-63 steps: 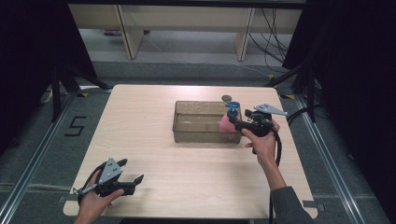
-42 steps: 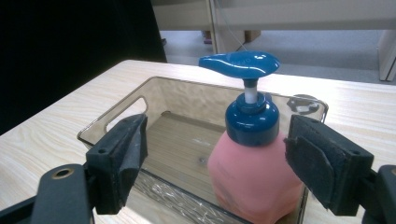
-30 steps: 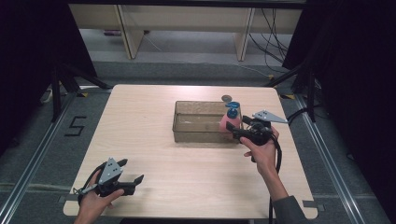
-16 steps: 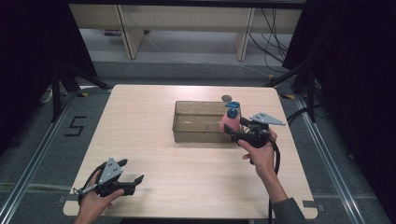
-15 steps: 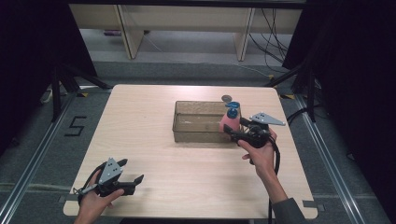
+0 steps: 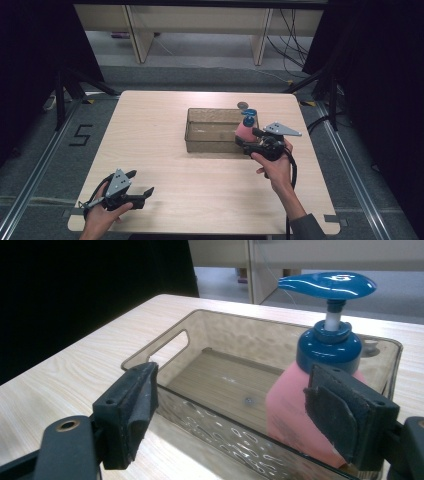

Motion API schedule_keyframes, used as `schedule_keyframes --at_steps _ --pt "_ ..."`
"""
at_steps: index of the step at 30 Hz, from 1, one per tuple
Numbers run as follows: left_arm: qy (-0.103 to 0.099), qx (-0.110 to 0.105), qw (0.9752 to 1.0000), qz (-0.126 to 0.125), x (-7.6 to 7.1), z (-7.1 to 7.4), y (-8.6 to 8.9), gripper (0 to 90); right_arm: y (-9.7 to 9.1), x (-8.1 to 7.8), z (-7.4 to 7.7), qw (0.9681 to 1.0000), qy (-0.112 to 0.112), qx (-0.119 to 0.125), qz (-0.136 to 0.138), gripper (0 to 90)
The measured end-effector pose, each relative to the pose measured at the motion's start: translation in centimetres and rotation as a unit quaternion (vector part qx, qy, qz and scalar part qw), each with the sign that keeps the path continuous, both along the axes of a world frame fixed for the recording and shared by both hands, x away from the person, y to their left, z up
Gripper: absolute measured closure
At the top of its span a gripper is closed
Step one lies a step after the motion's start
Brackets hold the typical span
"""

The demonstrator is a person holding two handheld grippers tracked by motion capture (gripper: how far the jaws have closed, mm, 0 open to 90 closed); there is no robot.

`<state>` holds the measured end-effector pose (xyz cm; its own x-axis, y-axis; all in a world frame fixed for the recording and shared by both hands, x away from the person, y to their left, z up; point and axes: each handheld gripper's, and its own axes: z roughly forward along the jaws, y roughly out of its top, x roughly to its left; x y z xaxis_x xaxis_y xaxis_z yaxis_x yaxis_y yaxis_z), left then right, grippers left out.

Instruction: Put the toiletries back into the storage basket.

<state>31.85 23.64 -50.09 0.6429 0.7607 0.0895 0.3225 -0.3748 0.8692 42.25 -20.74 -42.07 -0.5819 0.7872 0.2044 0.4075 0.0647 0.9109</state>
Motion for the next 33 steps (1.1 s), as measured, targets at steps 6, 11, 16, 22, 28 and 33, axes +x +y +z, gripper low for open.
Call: schedule_keyframes --at_steps 6,11,16,22,28,33 --pt "0.000 0.000 1.0000 0.002 0.0 0.0 -0.1 14.8 0.4 -0.1 0.0 0.9999 -0.008 -0.004 0.005 22.1" --pt "-0.002 0.002 1.0000 0.002 0.0 0.0 0.0 14.8 0.8 -0.3 0.1 0.9999 -0.004 0.002 0.012 22.1" --pt "-0.002 -0.003 1.0000 0.002 0.0 0.0 -0.1 14.8 1.2 -0.3 0.0 0.9997 -0.014 -0.007 0.016 22.2" --pt "-0.006 0.005 1.0000 -0.001 0.1 0.0 0.0 14.8 1.6 -0.5 -0.1 0.9998 -0.008 -0.004 0.018 22.1" --pt "-0.004 -0.007 1.0000 0.003 0.0 0.0 -0.1 14.8 2.0 -0.8 -0.2 0.9997 0.000 -0.010 0.024 22.2" --pt "-0.005 -0.001 1.0000 0.001 0.0 0.1 0.0 14.8 2.3 -1.2 -0.6 0.9995 0.008 0.001 0.031 22.0"
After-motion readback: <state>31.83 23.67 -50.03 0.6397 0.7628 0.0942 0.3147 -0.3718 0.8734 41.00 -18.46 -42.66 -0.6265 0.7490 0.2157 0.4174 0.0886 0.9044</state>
